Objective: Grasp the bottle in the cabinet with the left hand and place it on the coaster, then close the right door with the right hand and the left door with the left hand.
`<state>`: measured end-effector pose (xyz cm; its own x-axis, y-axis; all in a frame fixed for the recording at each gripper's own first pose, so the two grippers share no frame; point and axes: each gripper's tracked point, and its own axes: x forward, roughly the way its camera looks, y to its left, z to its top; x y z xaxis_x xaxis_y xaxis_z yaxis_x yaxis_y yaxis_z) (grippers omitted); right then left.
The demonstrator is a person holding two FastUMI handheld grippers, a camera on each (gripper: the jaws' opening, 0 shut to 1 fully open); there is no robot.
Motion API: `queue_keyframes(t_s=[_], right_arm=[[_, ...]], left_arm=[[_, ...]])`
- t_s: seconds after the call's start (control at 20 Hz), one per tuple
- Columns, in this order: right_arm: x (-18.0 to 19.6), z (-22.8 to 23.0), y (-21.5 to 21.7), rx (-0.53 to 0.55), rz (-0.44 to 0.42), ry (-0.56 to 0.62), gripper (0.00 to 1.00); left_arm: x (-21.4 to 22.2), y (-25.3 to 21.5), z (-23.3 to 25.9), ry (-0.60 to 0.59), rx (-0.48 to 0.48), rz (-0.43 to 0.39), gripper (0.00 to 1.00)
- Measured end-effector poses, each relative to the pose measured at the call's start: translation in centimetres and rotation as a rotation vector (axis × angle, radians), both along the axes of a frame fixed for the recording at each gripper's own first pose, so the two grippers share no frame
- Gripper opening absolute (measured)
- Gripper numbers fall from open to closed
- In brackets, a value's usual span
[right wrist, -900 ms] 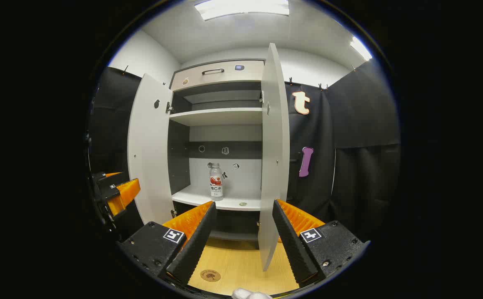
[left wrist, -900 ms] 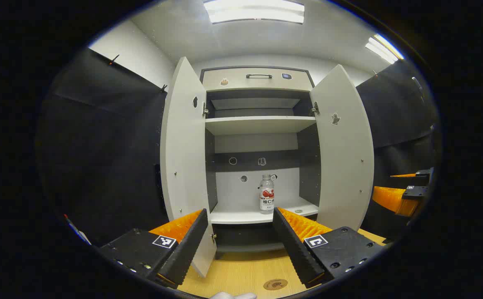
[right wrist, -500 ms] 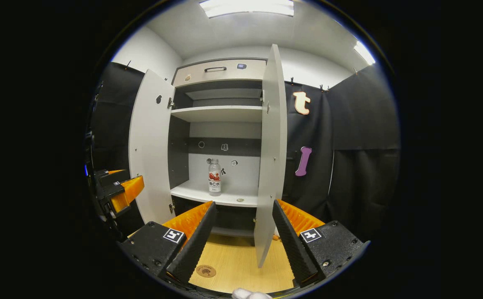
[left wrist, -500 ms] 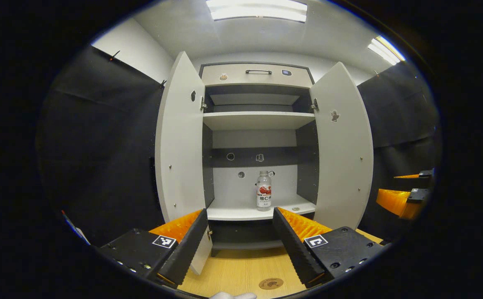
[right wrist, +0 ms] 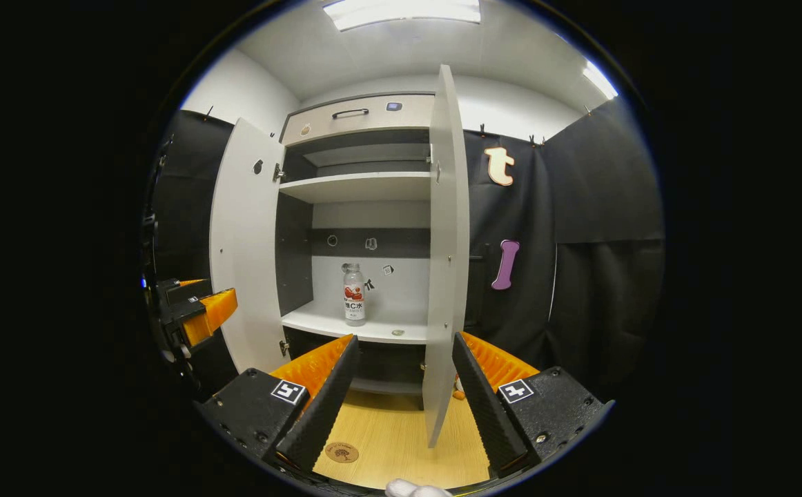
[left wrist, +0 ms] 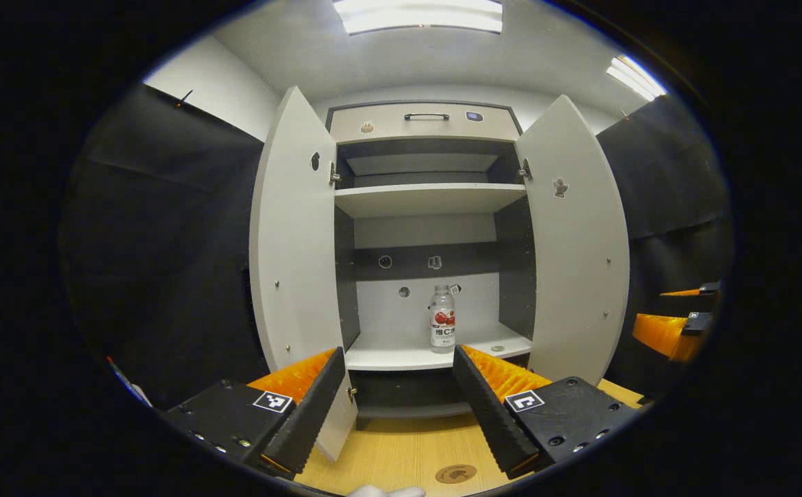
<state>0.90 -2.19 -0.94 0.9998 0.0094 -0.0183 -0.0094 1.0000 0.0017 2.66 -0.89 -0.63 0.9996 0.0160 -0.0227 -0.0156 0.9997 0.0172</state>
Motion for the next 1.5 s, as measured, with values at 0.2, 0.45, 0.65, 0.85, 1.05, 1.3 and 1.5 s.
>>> queue_keyframes(t_s=[0.2,0.45,0.65,0.85,1.05,1.3,1.5], right_arm=[[0.8,0.5,-1.1,0.001,0.009,-0.001,0.84],[2.0,1.6,-3.1,-0.006,0.001,-0.015,0.83],[2.2,2.7,-5.2,0.003,-0.027,-0.028,0.83],[2.0,3.2,-7.2,-0.014,-0.066,-0.029,0.83],[1.8,3.1,-8.3,-0.025,-0.084,-0.014,0.83],[1.8,1.8,-8.8,-0.034,-0.084,0.025,0.83],[1.8,1.0,-9.1,-0.026,-0.078,0.057,0.83]], left_arm=[[3.9,-0.7,-0.4,-0.005,0.001,-0.003,0.95],[12.0,-3.5,-0.9,-0.017,-0.008,-0.045,0.96],[19.5,-6.0,-0.8,-0.032,-0.010,-0.076,0.96],[26.0,-8.3,-1.6,-0.023,-0.031,-0.098,0.95],[31.2,-9.1,-3.5,0.000,-0.023,-0.072,0.93],[35.4,-9.3,-5.7,0.017,-0.018,-0.060,0.96],[37.4,-8.6,-6.6,0.033,-0.029,-0.017,0.95]])
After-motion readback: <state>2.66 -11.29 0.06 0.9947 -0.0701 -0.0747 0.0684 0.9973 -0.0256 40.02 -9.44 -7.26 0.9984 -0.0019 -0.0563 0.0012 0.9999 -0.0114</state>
